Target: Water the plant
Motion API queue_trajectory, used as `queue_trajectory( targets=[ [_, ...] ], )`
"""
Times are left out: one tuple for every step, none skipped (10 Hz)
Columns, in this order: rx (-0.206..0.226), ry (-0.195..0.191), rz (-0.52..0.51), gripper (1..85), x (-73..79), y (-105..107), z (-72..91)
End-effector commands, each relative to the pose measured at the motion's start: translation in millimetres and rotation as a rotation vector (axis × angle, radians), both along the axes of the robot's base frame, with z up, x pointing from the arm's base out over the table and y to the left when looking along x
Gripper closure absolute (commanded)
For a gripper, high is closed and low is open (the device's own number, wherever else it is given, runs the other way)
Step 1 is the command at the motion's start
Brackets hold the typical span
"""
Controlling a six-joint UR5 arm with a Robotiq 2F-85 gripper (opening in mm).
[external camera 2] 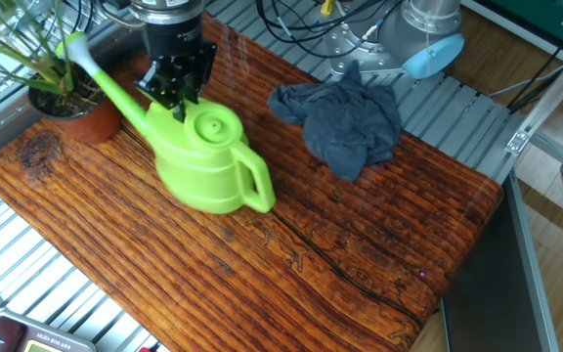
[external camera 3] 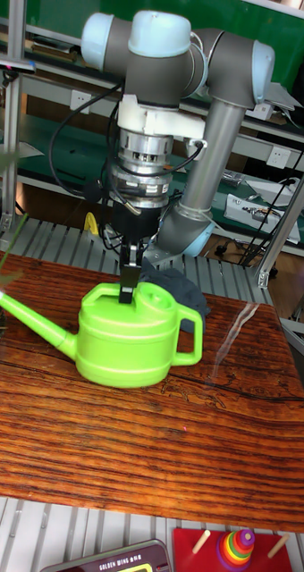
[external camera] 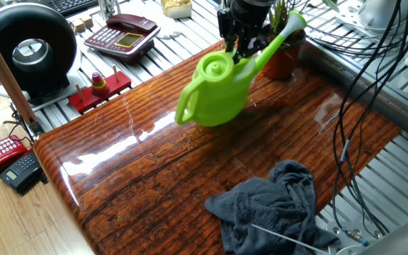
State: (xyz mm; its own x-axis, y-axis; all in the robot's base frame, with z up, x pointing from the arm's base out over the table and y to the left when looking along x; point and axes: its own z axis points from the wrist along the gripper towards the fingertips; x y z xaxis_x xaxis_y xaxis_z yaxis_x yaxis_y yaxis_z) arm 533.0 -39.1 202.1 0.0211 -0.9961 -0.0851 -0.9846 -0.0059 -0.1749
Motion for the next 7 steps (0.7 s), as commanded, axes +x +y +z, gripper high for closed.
queue_trajectory(
  targets=[
    [-0.020, 0.010, -0.067, 84.7, -1.7, -9, 0.6],
    [-0.023, 0.032, -0.079, 84.7, -7.2, -10, -0.3],
    [-0.013, 0.050, -0.087, 84.7, -11.5, -7, -0.8],
    [-0.010, 0.066, -0.095, 84.7, -15.5, -7, -1.2],
    [-0.015, 0.086, -0.093, 84.7, -20.6, -8, -1.8],
    [-0.024, 0.107, -0.091, 84.7, -25.1, -9, 0.6],
    [-0.041, 0.120, -0.088, 84.7, -28.1, -11, 7.0]
  ],
)
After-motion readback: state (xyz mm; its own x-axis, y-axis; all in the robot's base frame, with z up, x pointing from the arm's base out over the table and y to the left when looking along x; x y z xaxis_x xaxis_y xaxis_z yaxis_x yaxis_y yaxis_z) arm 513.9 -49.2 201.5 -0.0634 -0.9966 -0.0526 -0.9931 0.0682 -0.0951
